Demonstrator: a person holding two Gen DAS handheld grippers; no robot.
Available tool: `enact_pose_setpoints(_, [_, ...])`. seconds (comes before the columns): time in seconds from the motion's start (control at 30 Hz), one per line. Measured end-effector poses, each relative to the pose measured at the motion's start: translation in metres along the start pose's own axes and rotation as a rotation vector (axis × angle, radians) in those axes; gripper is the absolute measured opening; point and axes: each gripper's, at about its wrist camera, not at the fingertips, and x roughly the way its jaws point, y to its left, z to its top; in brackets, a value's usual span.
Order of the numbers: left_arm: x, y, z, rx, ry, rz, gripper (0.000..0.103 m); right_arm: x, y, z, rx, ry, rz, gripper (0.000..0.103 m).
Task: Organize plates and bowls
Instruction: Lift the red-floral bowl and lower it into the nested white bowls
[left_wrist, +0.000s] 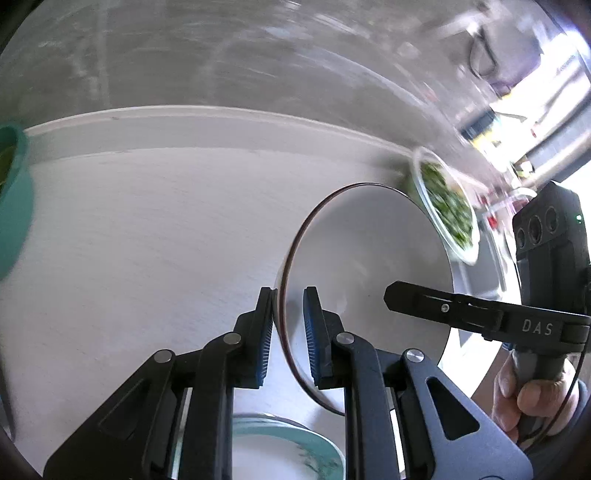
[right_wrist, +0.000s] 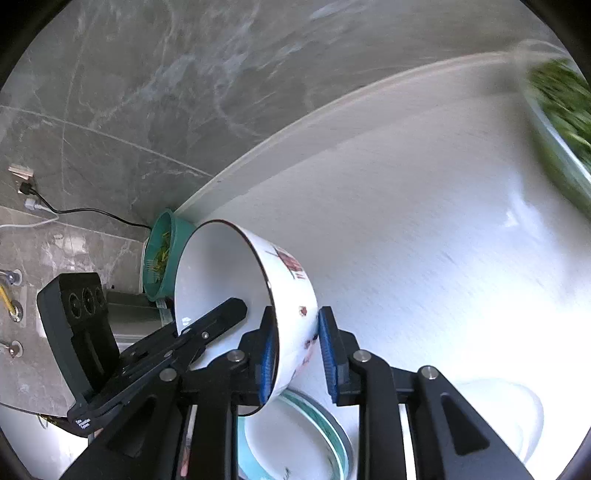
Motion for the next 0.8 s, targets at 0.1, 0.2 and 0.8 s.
enact_pose_setpoints(0.1, [0.01,-0.035,-0.017,0.041,0.032,-0.031,0.015,-0.022,-0.017,-0.02,0.019,-0.019,-0.018,0.025])
enact_pose_setpoints(0.2, [0.01,-0.057,-0.04,0.078,0.056,-0.046,0.015,-0.041,-0.031,-0.04,0.034,-0.033,-0.042,0.025])
enact_pose_setpoints(0.8, [0.055,-0.146,-0.137,0.213,0.199,-0.026,0.015,-0.09,-0.126,-0.115,0.153,-0.01,-0.061,0.025])
